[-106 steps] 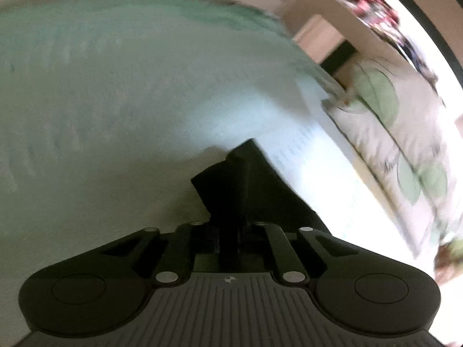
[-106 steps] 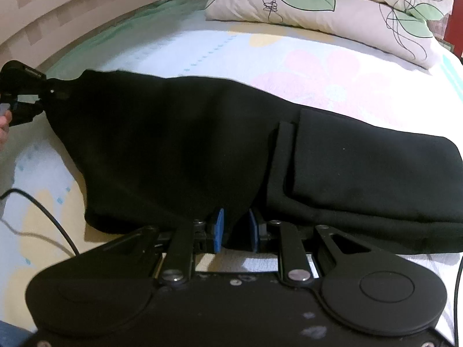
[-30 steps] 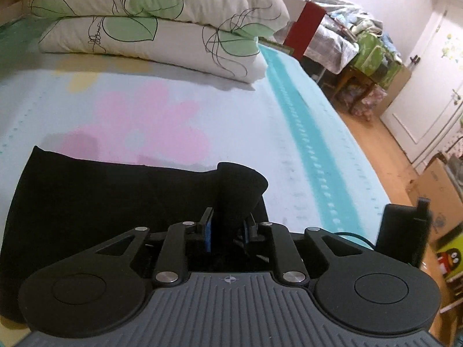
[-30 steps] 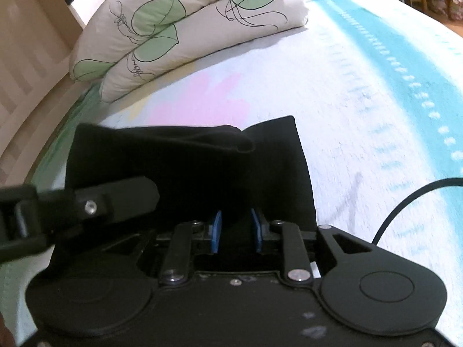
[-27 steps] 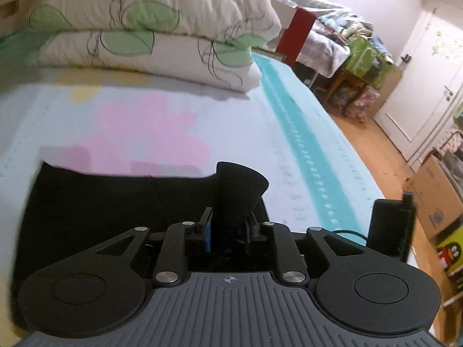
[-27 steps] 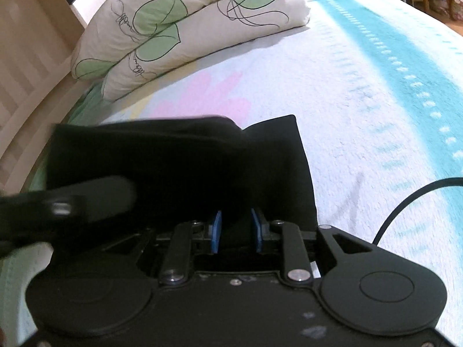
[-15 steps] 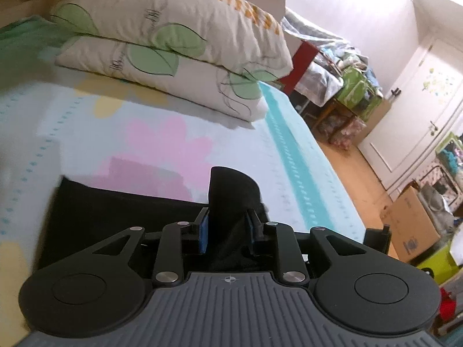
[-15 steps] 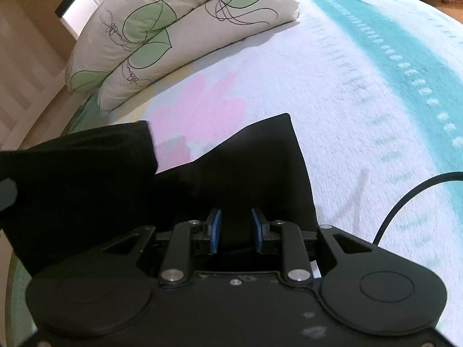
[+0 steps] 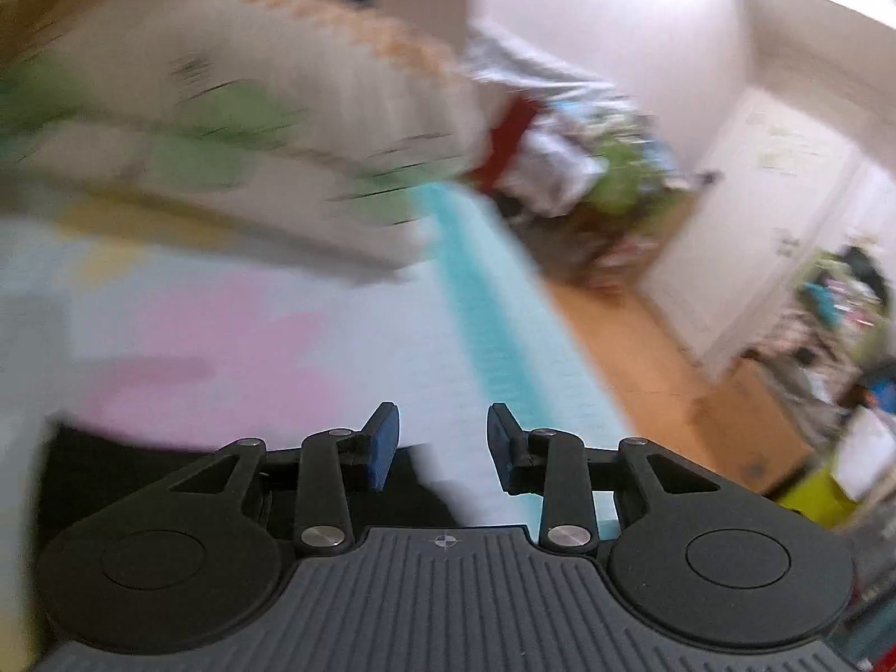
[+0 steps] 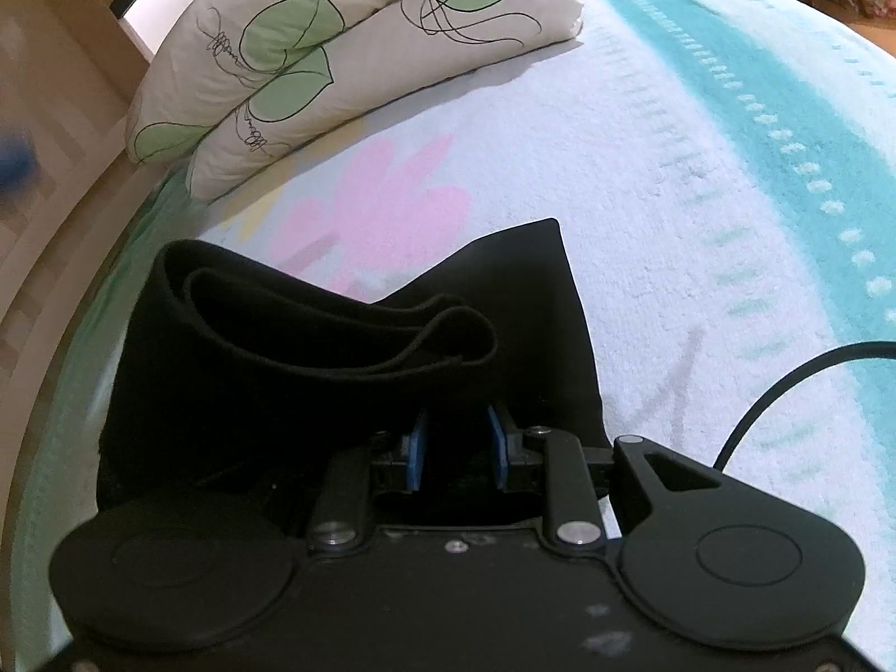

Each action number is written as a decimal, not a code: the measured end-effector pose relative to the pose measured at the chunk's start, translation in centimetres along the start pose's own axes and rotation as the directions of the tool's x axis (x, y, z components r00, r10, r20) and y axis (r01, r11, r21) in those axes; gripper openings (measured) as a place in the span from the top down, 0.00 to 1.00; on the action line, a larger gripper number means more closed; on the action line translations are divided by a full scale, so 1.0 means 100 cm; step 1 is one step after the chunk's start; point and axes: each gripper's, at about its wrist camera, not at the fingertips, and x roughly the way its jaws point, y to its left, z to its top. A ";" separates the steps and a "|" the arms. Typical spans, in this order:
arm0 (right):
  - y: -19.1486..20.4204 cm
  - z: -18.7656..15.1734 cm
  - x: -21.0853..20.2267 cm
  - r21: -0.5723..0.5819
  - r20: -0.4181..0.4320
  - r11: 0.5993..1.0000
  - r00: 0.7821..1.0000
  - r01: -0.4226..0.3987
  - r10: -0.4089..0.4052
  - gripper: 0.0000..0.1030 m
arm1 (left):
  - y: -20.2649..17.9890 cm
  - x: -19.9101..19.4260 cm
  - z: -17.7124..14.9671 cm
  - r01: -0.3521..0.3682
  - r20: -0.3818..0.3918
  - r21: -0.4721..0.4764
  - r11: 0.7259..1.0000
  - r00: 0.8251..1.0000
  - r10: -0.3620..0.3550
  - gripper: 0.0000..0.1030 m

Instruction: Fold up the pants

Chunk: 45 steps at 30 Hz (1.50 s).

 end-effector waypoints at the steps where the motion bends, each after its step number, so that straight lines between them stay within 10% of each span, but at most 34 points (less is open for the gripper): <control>1: 0.000 0.000 -0.001 -0.003 0.000 1.000 1.000 0.000 0.000 0.75 | 0.017 -0.001 -0.002 -0.050 -0.016 -0.018 0.999 0.999 0.049 0.67; 6: -0.004 0.000 -0.006 -0.001 -0.002 1.000 1.000 -0.008 0.008 0.75 | 0.085 -0.007 -0.022 -0.194 -0.162 -0.076 0.978 0.970 0.179 0.67; 11: -0.011 0.001 -0.011 0.036 0.010 0.999 1.000 -0.013 0.012 0.74 | 0.111 0.012 -0.061 -0.167 -0.345 -0.087 0.982 0.930 0.128 0.67; 17: -0.022 0.008 -0.034 0.113 0.123 0.993 0.991 0.039 -0.053 0.69 | 0.091 0.028 -0.079 -0.164 -0.372 0.042 0.986 0.913 0.168 0.67; 38: -0.012 -0.050 -0.020 0.163 -0.019 0.987 1.000 0.013 -0.010 0.49 | 0.099 0.000 -0.070 -0.091 -0.314 0.013 0.996 0.945 0.091 0.66; 45: -0.010 -0.048 -0.012 0.125 0.010 0.992 1.000 -0.021 0.020 0.45 | 0.145 -0.036 -0.036 -0.247 -0.206 -0.081 0.966 0.952 0.226 0.66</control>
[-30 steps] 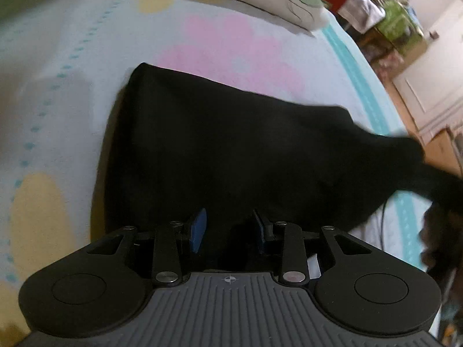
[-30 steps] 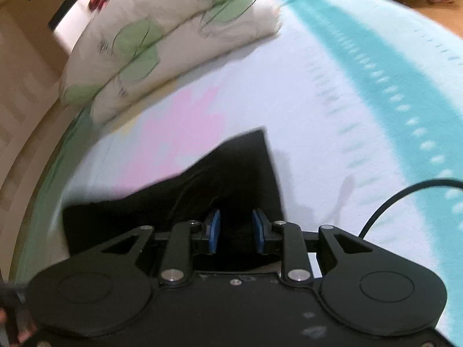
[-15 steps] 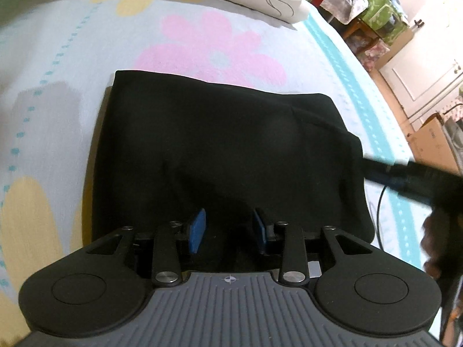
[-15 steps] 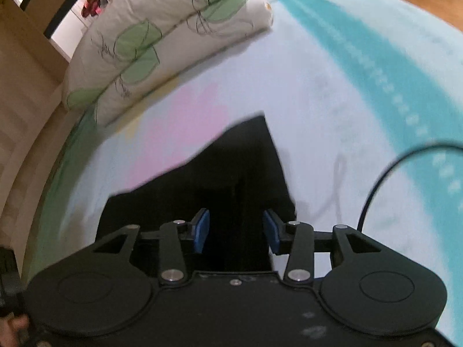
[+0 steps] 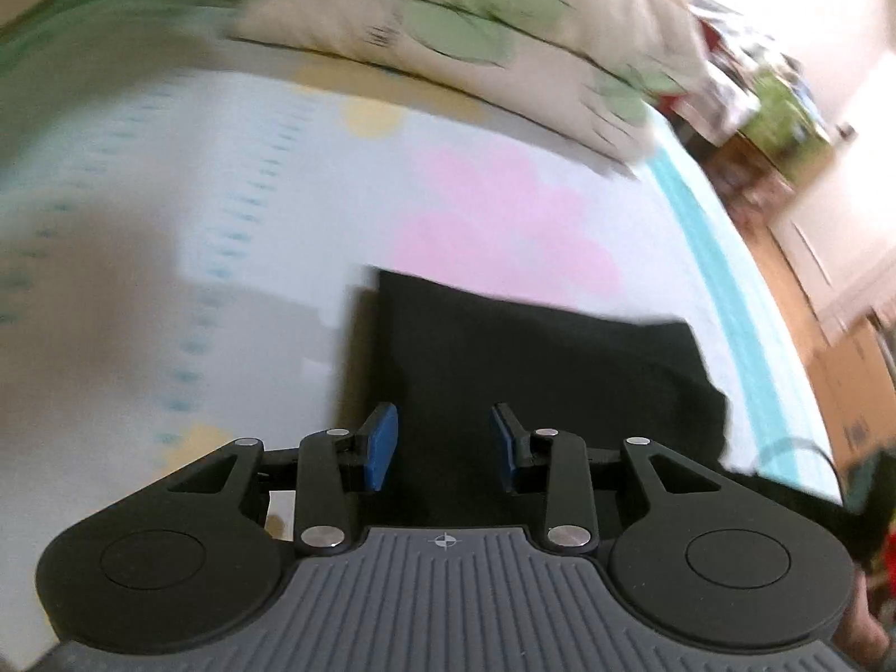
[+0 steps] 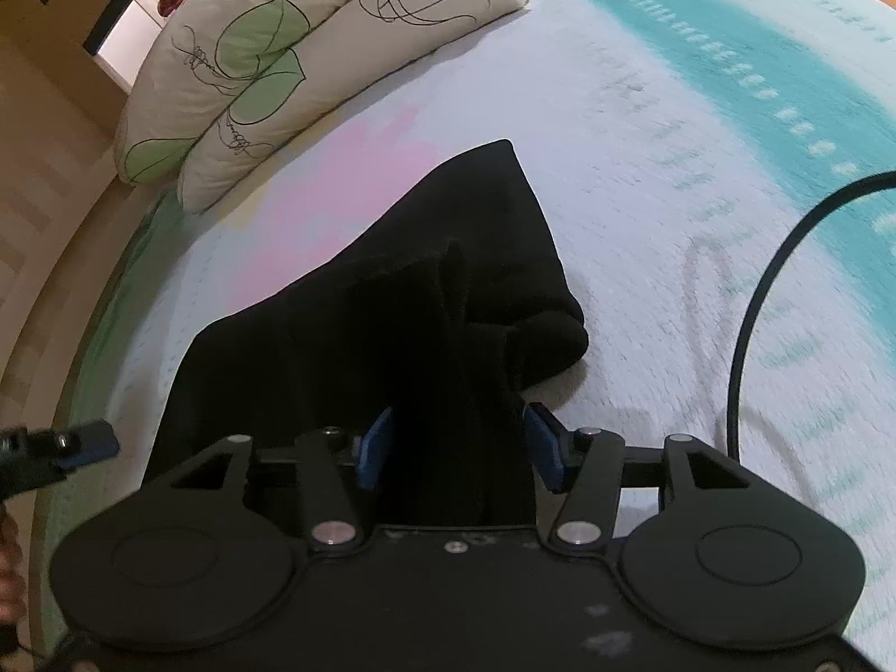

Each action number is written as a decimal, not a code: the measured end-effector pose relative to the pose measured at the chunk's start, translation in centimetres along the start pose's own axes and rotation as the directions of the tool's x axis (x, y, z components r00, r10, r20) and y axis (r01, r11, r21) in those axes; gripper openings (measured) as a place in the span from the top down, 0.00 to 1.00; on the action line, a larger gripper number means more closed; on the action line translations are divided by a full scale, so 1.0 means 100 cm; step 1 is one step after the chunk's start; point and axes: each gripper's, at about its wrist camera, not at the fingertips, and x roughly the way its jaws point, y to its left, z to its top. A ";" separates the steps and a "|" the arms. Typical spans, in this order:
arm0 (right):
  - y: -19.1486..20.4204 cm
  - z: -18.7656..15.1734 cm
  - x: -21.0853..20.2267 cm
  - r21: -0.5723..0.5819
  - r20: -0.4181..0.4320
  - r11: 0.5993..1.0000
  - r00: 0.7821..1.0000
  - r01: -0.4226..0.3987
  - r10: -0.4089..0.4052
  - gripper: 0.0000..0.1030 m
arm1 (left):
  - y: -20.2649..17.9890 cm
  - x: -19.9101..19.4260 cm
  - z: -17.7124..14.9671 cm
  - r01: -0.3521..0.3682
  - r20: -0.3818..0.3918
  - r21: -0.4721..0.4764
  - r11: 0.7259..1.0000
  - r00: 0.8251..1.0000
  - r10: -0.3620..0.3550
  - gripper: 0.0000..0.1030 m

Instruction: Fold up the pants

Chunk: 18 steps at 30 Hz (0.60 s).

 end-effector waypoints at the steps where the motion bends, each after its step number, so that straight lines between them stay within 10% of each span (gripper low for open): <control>1: -0.001 -0.001 0.000 -0.001 0.003 1.000 1.000 -0.007 0.007 0.48 | 0.006 -0.002 0.002 -0.019 0.006 -0.015 1.000 1.000 0.019 0.66; 6: 0.002 0.001 -0.013 -0.044 -0.014 0.999 1.000 -0.009 0.009 0.86 | 0.013 -0.004 -0.005 -0.065 -0.017 0.014 0.998 0.998 0.065 0.66; 18: 0.077 0.088 -0.059 -0.372 0.194 0.926 0.981 0.063 0.011 0.88 | 0.004 -0.018 -0.029 -0.057 -0.030 0.080 0.995 0.998 0.060 0.66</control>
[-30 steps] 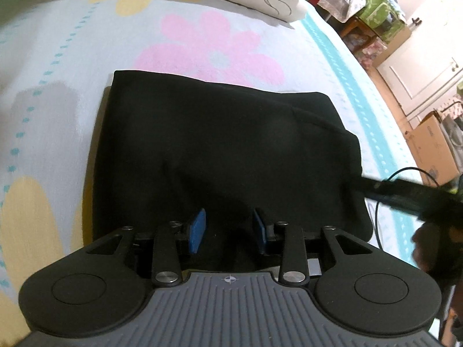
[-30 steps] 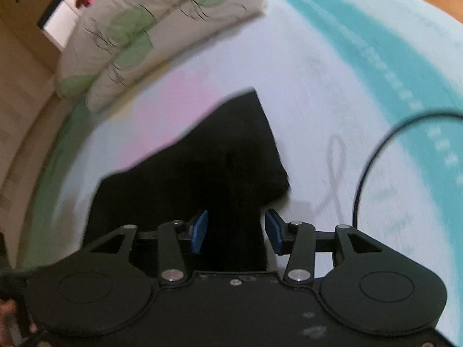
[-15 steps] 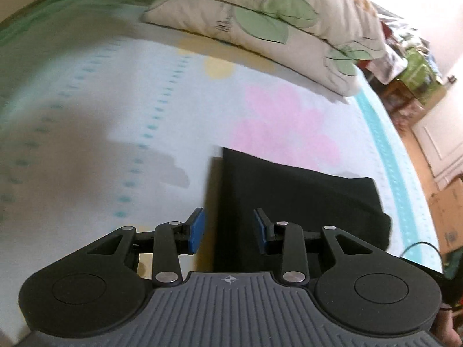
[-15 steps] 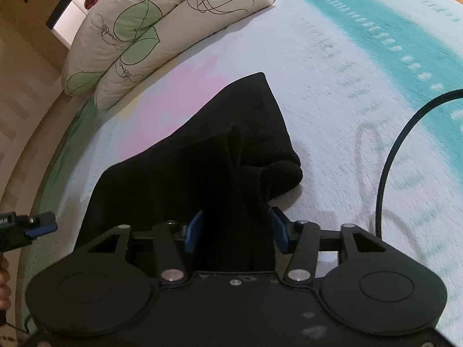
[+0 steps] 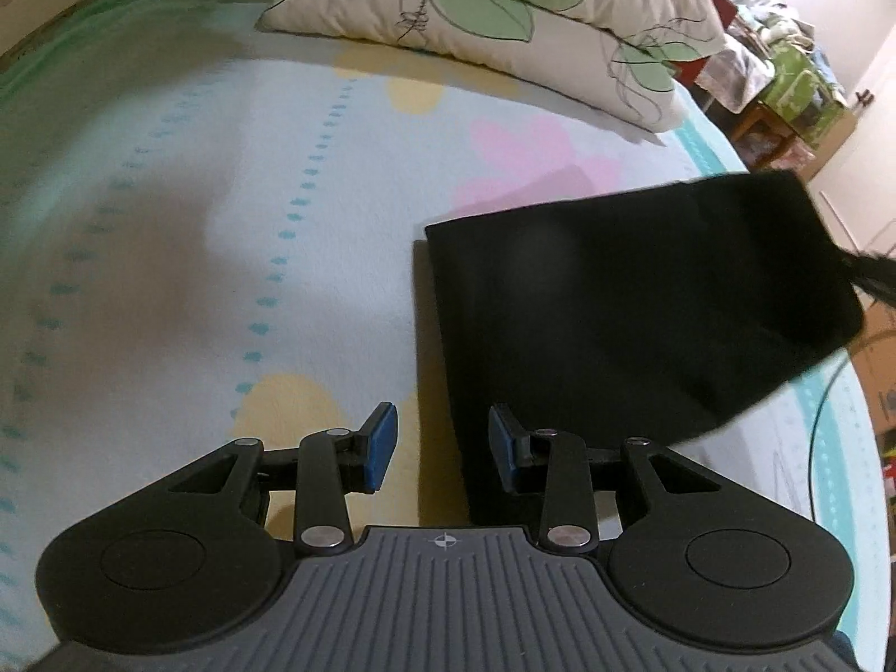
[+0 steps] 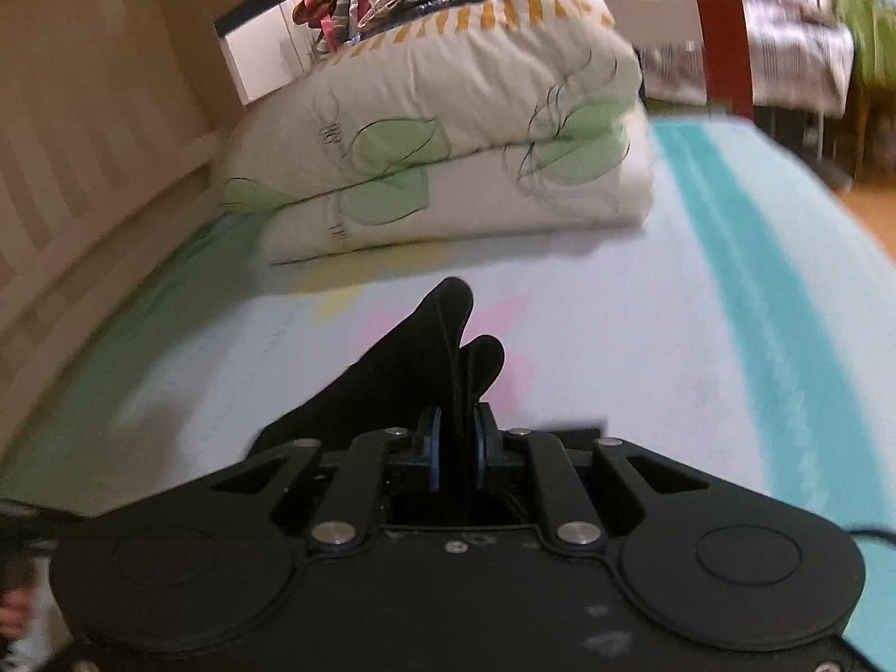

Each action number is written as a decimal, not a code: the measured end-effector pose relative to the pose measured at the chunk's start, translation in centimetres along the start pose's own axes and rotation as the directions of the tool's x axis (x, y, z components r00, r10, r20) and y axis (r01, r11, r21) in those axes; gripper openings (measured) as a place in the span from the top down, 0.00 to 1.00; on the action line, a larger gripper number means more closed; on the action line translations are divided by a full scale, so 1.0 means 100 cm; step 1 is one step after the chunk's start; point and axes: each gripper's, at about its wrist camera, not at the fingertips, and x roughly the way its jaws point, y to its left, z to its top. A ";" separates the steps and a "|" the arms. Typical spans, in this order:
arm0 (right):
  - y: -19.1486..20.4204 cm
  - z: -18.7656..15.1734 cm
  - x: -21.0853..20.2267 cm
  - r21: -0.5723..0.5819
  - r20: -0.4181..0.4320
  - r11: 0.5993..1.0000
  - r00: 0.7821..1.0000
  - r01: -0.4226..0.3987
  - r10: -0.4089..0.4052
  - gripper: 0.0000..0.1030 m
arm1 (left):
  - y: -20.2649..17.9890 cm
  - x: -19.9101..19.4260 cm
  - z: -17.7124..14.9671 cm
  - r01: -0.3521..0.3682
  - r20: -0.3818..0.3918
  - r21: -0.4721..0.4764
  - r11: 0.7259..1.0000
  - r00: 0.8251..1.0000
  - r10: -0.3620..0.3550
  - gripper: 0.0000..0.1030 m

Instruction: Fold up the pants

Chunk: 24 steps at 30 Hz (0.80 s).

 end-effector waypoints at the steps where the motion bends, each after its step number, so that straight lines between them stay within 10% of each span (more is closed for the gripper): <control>1: -0.004 0.001 0.009 -0.007 -0.011 1.000 1.000 0.022 -0.023 0.88 | -0.004 -0.001 -0.001 0.001 0.005 0.012 1.000 1.000 -0.001 0.66; 7: -0.030 -0.040 0.072 -0.067 -0.167 0.984 0.970 0.166 -0.175 0.87 | -0.038 0.004 -0.002 0.018 0.029 0.074 0.997 0.999 -0.021 0.66; 15: -0.042 -0.047 0.069 -0.002 -0.153 0.989 0.977 0.151 -0.149 0.87 | -0.075 0.052 -0.012 0.003 -0.067 0.220 0.975 0.998 0.012 0.66; 24: -0.035 -0.044 0.070 0.037 -0.122 0.980 0.974 0.197 -0.192 0.71 | -0.050 0.037 -0.010 -0.011 -0.038 0.100 0.995 0.999 0.015 0.67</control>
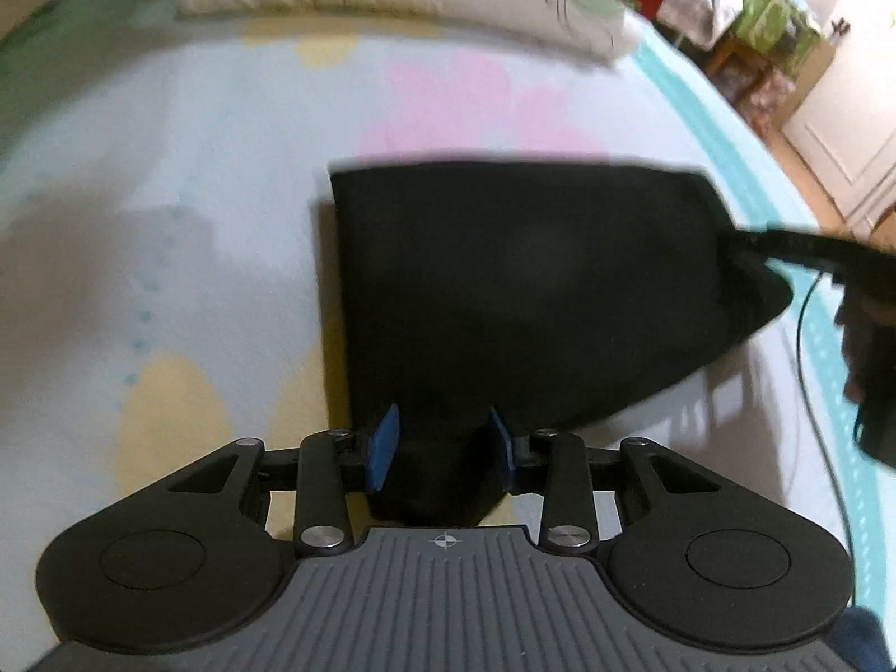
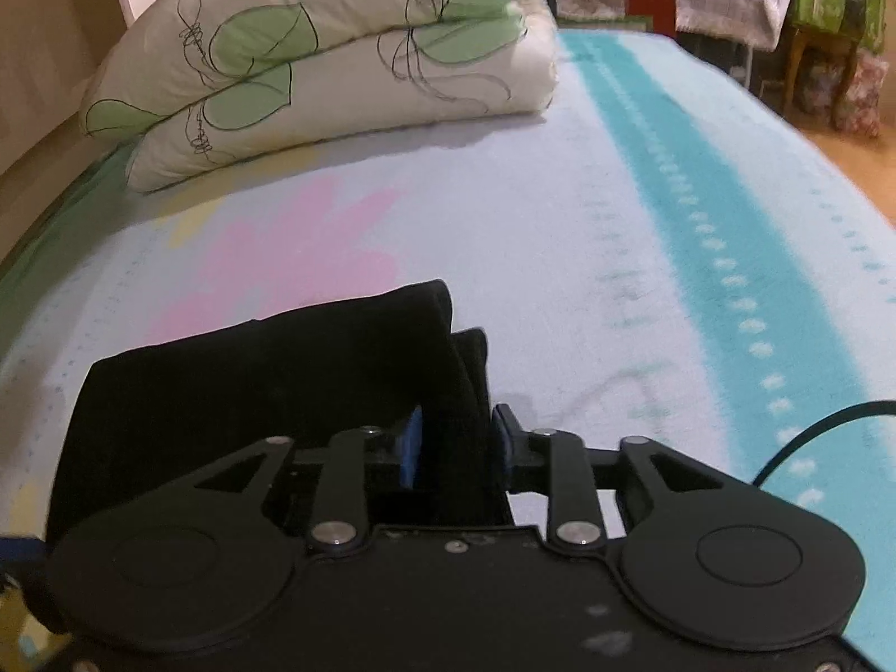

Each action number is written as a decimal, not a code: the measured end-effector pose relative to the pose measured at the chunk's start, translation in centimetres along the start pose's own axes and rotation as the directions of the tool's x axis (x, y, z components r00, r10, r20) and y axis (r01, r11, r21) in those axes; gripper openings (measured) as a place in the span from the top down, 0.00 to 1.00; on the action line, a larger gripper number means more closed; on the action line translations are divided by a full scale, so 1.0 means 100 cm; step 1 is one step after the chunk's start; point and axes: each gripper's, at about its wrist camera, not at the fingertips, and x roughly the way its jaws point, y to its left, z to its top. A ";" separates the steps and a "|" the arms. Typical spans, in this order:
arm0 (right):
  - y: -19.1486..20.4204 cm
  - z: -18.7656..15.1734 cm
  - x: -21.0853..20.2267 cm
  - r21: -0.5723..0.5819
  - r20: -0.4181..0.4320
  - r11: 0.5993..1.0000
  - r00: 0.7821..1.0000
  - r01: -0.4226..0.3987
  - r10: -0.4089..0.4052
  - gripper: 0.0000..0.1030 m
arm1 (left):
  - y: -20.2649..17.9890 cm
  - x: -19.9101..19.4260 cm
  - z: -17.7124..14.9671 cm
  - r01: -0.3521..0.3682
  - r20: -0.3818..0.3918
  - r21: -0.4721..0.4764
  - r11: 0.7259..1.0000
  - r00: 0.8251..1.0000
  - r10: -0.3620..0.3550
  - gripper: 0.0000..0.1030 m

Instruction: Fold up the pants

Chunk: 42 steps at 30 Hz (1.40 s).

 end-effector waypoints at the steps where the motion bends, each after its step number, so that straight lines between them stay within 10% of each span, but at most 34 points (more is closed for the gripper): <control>1: 0.003 -0.002 -0.010 -0.019 0.050 1.000 0.999 0.021 -0.020 0.71 | 0.000 -0.008 0.004 -0.002 0.032 -0.008 1.000 0.999 0.002 0.66; 6: 0.038 -0.005 -0.039 -0.153 0.204 0.988 0.979 0.019 0.013 0.64 | -0.002 -0.009 0.047 0.018 0.105 -0.050 0.999 0.994 -0.013 0.66; 17: 0.065 -0.009 0.030 -0.237 0.060 0.971 0.998 0.005 0.010 0.66 | -0.008 0.076 0.081 -0.105 -0.074 -0.120 0.987 0.993 0.097 0.66; 28: 0.063 -0.021 0.033 -0.248 0.095 0.969 0.995 0.009 0.015 0.67 | -0.018 0.082 0.079 -0.171 -0.068 -0.067 0.983 0.984 0.166 0.60; 37: 0.058 -0.043 0.006 -0.296 0.076 0.953 0.996 0.069 -0.048 0.67 | -0.016 0.066 0.048 -0.236 -0.068 -0.038 0.971 0.970 0.234 0.24; 42: 0.051 -0.064 -0.018 -0.290 0.089 0.954 0.995 0.074 -0.050 0.67 | 0.011 0.056 0.019 -0.142 -0.073 -0.158 0.977 0.989 0.132 0.19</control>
